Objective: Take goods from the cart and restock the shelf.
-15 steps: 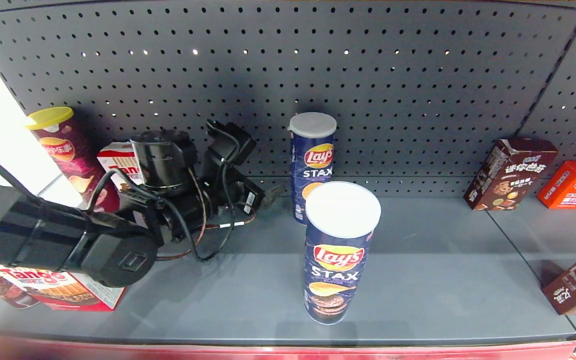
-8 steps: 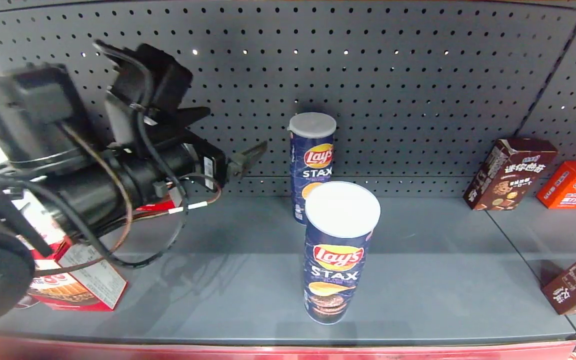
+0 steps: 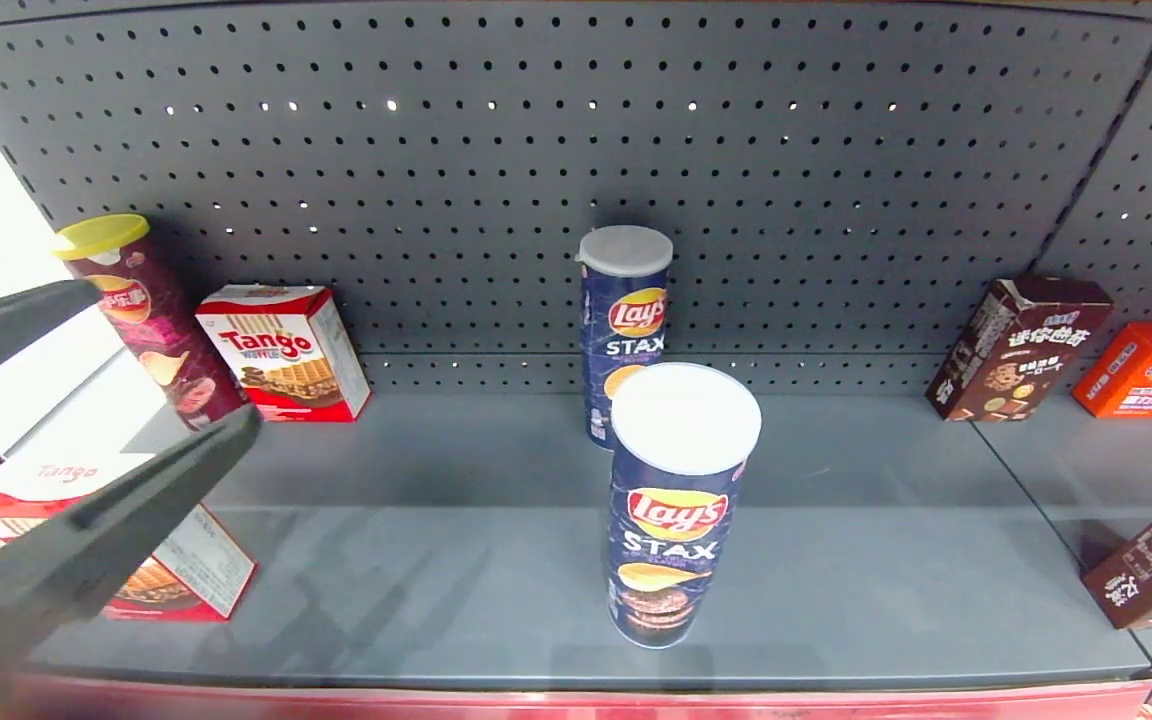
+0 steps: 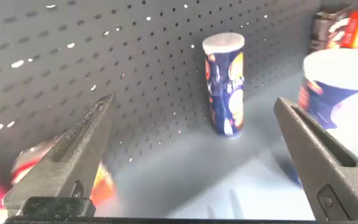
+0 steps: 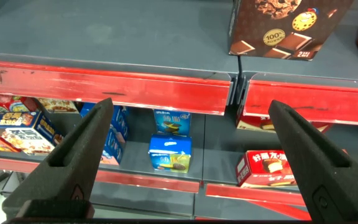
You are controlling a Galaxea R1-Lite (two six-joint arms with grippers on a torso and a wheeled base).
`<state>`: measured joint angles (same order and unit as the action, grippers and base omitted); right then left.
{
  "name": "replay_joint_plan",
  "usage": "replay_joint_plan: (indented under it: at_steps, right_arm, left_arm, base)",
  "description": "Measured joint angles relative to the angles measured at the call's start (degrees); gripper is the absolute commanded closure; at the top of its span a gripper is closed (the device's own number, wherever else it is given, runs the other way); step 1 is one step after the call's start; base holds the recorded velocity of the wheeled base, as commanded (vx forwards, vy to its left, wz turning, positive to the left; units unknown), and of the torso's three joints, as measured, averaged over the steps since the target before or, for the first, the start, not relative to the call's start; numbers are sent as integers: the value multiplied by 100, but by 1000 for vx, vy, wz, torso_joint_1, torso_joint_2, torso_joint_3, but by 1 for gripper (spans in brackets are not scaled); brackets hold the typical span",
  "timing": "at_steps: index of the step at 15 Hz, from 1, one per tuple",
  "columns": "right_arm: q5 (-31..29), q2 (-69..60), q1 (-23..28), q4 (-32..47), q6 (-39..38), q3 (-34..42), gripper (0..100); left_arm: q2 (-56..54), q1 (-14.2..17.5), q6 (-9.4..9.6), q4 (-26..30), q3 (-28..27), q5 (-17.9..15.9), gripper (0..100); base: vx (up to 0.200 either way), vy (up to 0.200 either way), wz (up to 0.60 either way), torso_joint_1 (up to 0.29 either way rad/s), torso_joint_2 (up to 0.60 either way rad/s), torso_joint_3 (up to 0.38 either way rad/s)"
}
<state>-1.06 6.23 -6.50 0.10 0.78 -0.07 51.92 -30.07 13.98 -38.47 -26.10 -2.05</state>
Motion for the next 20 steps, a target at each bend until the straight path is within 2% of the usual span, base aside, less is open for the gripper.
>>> replay_joint_plan:
  at_steps: [1,2,4,7,9,11,15,17,19,20]
  right_arm:
    - [0,0,0,0,0,0,0]
    - [0,0,0,0,0,0,0]
    - [0,0,2,0,0,0,0]
    - [2,0,2,-2,0,0,0]
    - [0,0,0,0,0,0,0]
    - [0,0,5,0,-2,0,0]
    - [0,0,2,0,-2,0,0]
    - [0,0,0,0,-2,0,0]
    - [2,0,0,0,-2,0,0]
    - [0,0,0,0,0,0,0]
  left_arm:
    - [-479,168,-74,199,212,-27,0]
    - [-835,474,-132,295,405,-99,0]
    - [-1625,1498,-261,380,1069,-482,0]
    - [-2805,2812,-408,583,2161,-892,0]
    - [-3495,3222,-479,1229,2456,-980,0]
    - [-4127,3305,-512,2052,2561,-1000,0]
    - [-4975,3017,-523,3413,2610,-991,0]
    - [-5115,2994,-572,3454,2610,-987,0]
    - [-5182,2987,-718,3471,2610,-1070,0]
    - [-5197,2987,-811,3511,2610,-925,0]
  base:
    - [0,0,0,0,0,0]
    - [0,0,0,0,0,0]
    - [0,0,0,0,0,0]
    - [0,0,0,0,0,0]
    - [0,0,0,0,0,0]
    - [0,0,0,0,0,0]
    - [0,0,0,0,0,0]
    - [0,0,0,0,0,0]
    - [0,0,0,0,0,0]
    - [0,0,0,0,0,0]
